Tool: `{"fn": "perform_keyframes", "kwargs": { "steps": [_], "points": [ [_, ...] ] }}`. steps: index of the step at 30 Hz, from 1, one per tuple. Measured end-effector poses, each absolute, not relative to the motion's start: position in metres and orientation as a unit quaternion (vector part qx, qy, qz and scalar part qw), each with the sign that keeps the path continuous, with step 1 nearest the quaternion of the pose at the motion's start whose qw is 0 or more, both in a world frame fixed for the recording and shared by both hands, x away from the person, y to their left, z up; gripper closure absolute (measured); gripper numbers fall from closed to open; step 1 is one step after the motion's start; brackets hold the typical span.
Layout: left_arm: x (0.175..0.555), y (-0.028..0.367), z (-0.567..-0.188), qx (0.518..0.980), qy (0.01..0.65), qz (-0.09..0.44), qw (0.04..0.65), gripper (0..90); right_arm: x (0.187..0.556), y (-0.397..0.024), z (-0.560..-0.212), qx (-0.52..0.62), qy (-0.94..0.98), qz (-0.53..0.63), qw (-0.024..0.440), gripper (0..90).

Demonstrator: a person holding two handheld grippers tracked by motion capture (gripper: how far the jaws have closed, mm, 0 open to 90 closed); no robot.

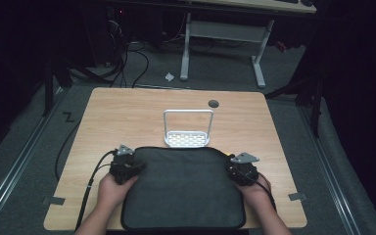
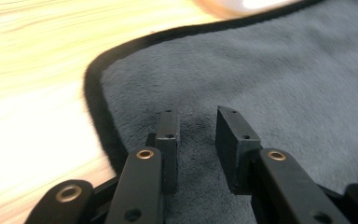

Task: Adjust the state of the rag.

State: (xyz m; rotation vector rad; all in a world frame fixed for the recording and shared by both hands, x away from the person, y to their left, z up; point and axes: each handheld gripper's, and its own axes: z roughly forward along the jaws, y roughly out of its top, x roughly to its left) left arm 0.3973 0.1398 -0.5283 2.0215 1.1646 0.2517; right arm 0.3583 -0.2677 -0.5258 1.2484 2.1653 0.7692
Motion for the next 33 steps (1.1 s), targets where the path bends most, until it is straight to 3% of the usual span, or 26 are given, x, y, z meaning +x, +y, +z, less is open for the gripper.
{"fn": "perform_keyframes", "kwargs": {
  "steps": [8,17,24,30,31,33],
  "points": [
    [0.389,0.105,-0.53,0.804,0.43,0.088,0.402,70.3,0.364,-0.313,-0.526,0.511,0.766,0.278,0.274,72.3],
    [0.41,0.134,-0.524,0.789,0.445,0.139,0.4,59.5,0.342,-0.296,-0.507,0.481,0.763,0.323,0.286,67.0],
    [0.429,0.131,-0.534,0.78,0.461,0.136,0.4,49.8,0.332,-0.275,-0.511,0.455,0.786,0.321,0.267,65.3],
    [0.434,0.115,-0.531,0.799,0.443,0.146,0.38,53.2,0.335,-0.276,-0.519,0.463,0.791,0.308,0.256,65.1],
    [0.434,0.113,-0.53,0.8,0.443,0.144,0.378,61.8,0.335,-0.276,-0.52,0.462,0.793,0.306,0.253,65.1],
    [0.434,0.11,-0.529,0.802,0.447,0.15,0.368,65.4,0.335,-0.275,-0.52,0.461,0.793,0.307,0.253,65.0]
  ]
}}
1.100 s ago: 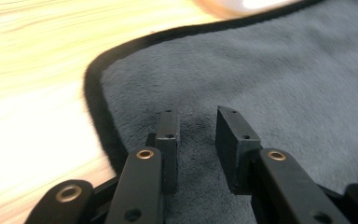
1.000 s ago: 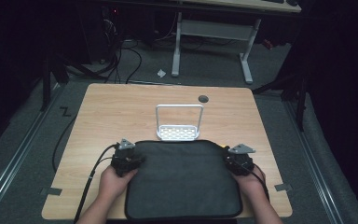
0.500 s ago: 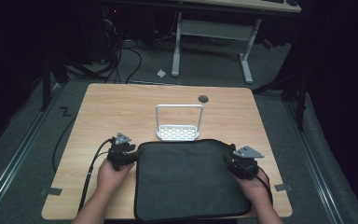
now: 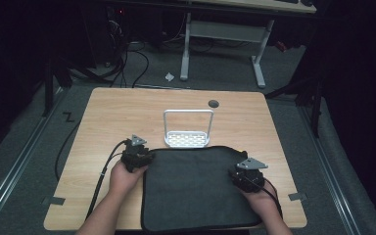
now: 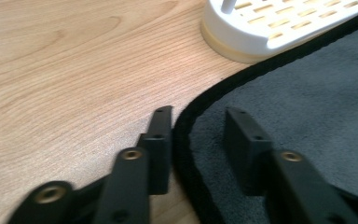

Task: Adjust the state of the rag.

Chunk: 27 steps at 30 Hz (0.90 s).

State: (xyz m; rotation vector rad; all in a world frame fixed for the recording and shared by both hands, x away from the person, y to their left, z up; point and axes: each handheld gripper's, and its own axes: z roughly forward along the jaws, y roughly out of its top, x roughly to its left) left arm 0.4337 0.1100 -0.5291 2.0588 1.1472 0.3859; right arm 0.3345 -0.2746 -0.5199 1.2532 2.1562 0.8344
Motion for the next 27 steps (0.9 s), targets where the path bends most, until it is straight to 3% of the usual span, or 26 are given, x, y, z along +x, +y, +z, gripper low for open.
{"fn": "perform_keyframes", "kwargs": {
  "steps": [2,4,12,18,27],
  "points": [
    [0.436,0.112,-0.529,0.797,0.455,0.136,0.372,78.2,0.332,-0.27,-0.516,0.453,0.793,0.314,0.258,64.7],
    [0.438,0.115,-0.529,0.792,0.463,0.12,0.379,81.5,0.329,-0.264,-0.511,0.445,0.793,0.327,0.258,64.2],
    [0.442,0.127,-0.534,0.763,0.47,0.11,0.43,83.0,0.304,-0.205,-0.494,0.359,0.814,0.381,0.252,61.0],
    [0.444,0.132,-0.538,0.752,0.473,0.092,0.451,82.7,0.286,-0.129,-0.5,0.285,0.849,0.397,0.202,56.2],
    [0.444,0.133,-0.539,0.748,0.478,0.087,0.452,82.5,0.272,-0.066,-0.516,0.236,0.876,0.4,0.13,51.7]
  ]
}}
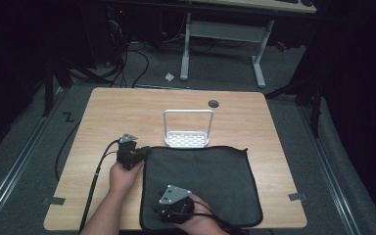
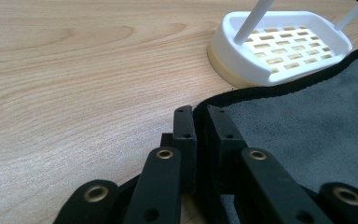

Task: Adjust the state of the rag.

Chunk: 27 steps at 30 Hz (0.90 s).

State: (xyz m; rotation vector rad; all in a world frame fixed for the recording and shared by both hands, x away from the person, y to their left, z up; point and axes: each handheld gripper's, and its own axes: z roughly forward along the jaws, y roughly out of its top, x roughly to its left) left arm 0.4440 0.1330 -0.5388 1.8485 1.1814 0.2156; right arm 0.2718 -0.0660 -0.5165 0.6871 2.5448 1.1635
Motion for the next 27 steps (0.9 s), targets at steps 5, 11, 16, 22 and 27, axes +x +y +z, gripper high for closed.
{"fn": "perform_keyframes", "kwargs": {
  "steps": [5,11,16,22,27],
  "points": [
    [0.445,0.133,-0.539,0.747,0.482,0.084,0.451,82.1,0.262,-0.039,-0.523,0.218,0.887,0.397,0.091,47.7],
    [0.445,0.134,-0.54,0.746,0.484,0.081,0.451,81.9,0.256,-0.025,-0.529,0.205,0.895,0.389,0.076,44.6],
    [0.445,0.134,-0.54,0.746,0.484,0.08,0.45,81.7,0.251,-0.021,-0.534,0.194,0.902,0.373,0.104,49.0],
    [0.445,0.134,-0.54,0.746,0.485,0.078,0.45,81.8,0.255,-0.028,-0.532,0.19,0.902,0.366,0.131,80.7],
    [0.445,0.134,-0.54,0.746,0.485,0.077,0.449,82.0,0.257,-0.034,-0.528,0.194,0.898,0.374,0.125,83.5]
  ]
}}
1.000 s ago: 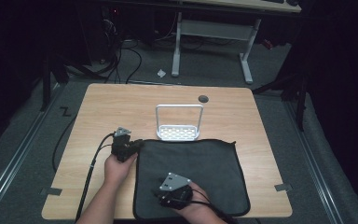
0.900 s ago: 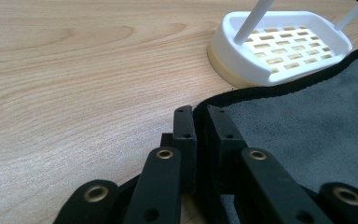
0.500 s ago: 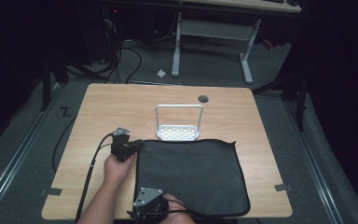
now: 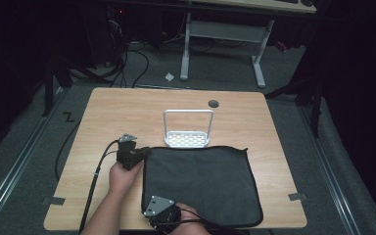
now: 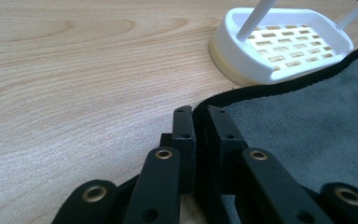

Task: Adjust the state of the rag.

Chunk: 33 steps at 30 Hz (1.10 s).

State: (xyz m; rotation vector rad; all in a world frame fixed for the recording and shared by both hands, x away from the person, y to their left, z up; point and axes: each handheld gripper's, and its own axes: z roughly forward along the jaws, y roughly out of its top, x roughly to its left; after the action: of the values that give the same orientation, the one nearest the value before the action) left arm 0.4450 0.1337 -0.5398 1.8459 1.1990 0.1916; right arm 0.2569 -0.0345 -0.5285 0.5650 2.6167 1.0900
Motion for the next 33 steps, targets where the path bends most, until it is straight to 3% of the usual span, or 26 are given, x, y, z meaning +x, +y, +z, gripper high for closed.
{"fn": "perform_keyframes", "kwargs": {
  "steps": [16,29,33],
  "points": [
    [0.445,0.148,-0.531,0.715,0.503,0.065,0.482,82.6,0.256,-0.033,-0.491,0.17,0.868,0.44,0.153,83.3],
    [0.413,0.253,-0.499,0.676,0.546,0.099,0.484,82.8,0.249,0.041,-0.473,0.111,0.866,0.47,0.128,83.2],
    [0.406,0.268,-0.486,0.668,0.549,0.107,0.491,82.8,0.245,0.058,-0.465,0.091,0.861,0.482,0.131,83.2]
  ]
}}
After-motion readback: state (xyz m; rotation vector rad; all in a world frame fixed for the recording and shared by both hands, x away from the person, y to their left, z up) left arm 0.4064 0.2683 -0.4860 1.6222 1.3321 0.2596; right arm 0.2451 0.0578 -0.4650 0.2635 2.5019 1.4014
